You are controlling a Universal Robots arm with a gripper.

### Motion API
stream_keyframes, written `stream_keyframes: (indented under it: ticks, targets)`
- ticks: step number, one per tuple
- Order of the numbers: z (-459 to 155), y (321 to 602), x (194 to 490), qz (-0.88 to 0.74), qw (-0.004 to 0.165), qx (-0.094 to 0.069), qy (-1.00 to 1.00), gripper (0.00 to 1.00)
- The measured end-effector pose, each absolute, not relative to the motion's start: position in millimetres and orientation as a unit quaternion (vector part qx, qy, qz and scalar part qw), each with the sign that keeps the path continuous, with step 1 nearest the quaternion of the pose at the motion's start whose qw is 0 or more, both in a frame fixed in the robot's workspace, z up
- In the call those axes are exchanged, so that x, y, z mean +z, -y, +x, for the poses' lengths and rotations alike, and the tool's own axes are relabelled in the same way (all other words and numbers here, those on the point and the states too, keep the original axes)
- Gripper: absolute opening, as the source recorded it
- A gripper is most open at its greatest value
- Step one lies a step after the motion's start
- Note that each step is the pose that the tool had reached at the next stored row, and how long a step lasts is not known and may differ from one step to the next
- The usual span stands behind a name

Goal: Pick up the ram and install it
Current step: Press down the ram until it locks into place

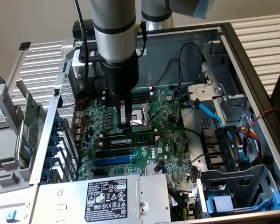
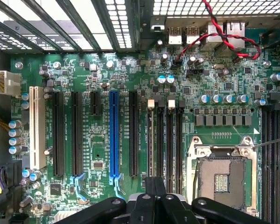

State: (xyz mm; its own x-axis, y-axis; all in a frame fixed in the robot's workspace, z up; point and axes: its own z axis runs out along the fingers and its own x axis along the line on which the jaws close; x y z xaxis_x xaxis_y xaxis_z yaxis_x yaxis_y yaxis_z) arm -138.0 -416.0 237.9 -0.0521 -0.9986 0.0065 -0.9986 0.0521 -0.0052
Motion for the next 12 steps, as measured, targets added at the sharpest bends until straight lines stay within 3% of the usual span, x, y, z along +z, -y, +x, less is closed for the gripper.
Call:
stream_keyframes:
  ticks: [12]
  targets:
    - [-137.3,416.0,233.3,0.688,0.001,0.004,0.725,0.11]
